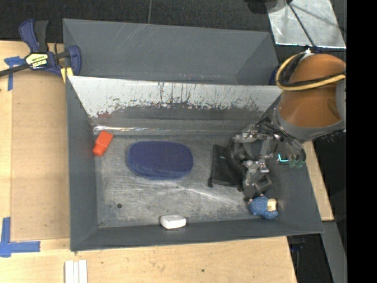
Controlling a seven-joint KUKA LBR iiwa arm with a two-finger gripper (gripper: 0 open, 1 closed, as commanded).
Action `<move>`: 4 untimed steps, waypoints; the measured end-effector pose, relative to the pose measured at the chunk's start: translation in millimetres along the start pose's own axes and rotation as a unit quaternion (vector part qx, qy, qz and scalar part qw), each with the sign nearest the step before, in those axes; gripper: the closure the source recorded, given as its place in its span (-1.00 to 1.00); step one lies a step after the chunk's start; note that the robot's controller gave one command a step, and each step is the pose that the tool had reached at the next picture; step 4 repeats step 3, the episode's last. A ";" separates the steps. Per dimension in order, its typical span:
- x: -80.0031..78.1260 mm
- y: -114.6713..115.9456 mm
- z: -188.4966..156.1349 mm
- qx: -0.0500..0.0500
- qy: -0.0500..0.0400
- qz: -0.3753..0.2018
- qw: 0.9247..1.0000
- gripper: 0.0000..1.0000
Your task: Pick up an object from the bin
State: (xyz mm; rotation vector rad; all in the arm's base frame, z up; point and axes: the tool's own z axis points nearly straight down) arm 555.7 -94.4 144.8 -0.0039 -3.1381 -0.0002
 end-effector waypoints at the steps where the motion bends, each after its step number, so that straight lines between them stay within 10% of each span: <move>1: 23.5 47.9 67.9 -0.001 -0.005 0.024 1.000 -1.00; 2: 18.2 43.8 62.2 0.001 -0.014 0.025 1.000 1.00; 3: 15.7 24.9 -161.7 0.002 -0.007 -0.235 0.972 1.00; 4: 15.7 24.9 -161.7 0.002 -0.007 -0.235 0.972 1.00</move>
Offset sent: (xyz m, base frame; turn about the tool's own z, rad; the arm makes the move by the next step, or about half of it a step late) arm -0.0248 0.0455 -0.0672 0.0488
